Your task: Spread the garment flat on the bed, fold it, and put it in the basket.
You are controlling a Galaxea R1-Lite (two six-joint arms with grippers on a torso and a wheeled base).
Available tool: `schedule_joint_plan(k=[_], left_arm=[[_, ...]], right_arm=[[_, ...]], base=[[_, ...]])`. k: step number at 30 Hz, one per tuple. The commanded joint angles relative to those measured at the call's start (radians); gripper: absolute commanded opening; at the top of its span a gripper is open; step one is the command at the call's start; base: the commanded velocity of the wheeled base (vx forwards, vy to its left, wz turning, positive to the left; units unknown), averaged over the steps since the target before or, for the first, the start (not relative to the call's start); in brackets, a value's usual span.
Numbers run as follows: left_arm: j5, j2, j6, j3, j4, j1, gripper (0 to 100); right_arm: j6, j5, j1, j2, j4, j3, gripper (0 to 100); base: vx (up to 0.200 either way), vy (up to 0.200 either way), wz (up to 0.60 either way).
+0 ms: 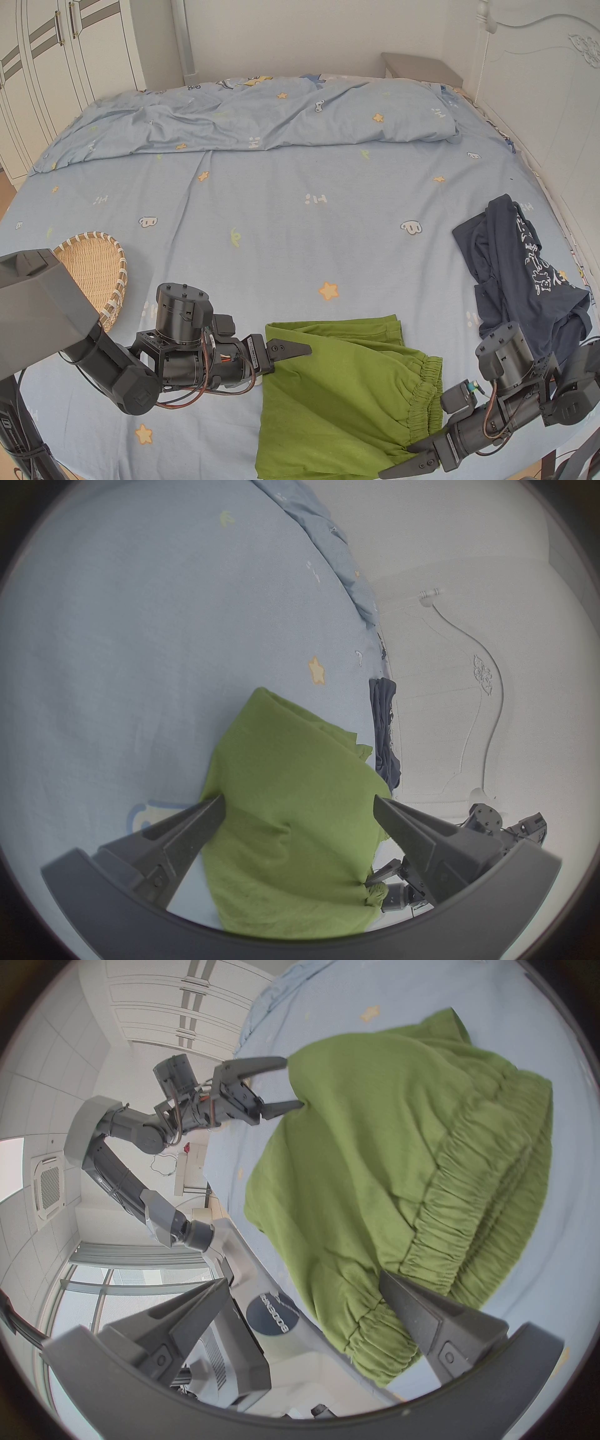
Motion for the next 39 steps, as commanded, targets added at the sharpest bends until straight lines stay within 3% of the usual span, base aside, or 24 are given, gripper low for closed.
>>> schedule_joint_plan(k=[1,5,18,25,32,39], left_arm=[[-0.021,0.04,-0.002,0.033,-0.034,-0.003,100],[-0.038,0.037,-0.002,0.049,-0.048,0.008,100],[-0.226,-0.077,0.029,0.154,-0.097,0.129,100],[-0.236,-0.061,0.1,0.177,-0.097,0.118,100],[-0.233,-0.04,0.101,0.193,-0.097,0.054,100],[-0.234,-0.049,0.112,0.219,-0.087,0.042,100]], right_arm=[[-0.009,0.004,-0.045,-0.017,-0.017,0.077,100],[-0.035,0.004,-0.068,0.02,-0.075,0.1,100],[-0.055,0.004,-0.129,0.094,-0.307,0.177,100],[-0.038,-0.002,-0.13,0.016,-0.376,0.179,100],[0.027,-0.016,-0.121,-0.164,-0.353,0.094,100],[0.039,-0.059,-0.117,-0.233,-0.236,-0.059,100]], base=[[0.0,0.0,0.0],[0.0,0.0,0.0],[0.0,0.0,0.0],[0.0,0.0,0.0],[0.0,0.0,0.0],[0.0,0.0,0.0]])
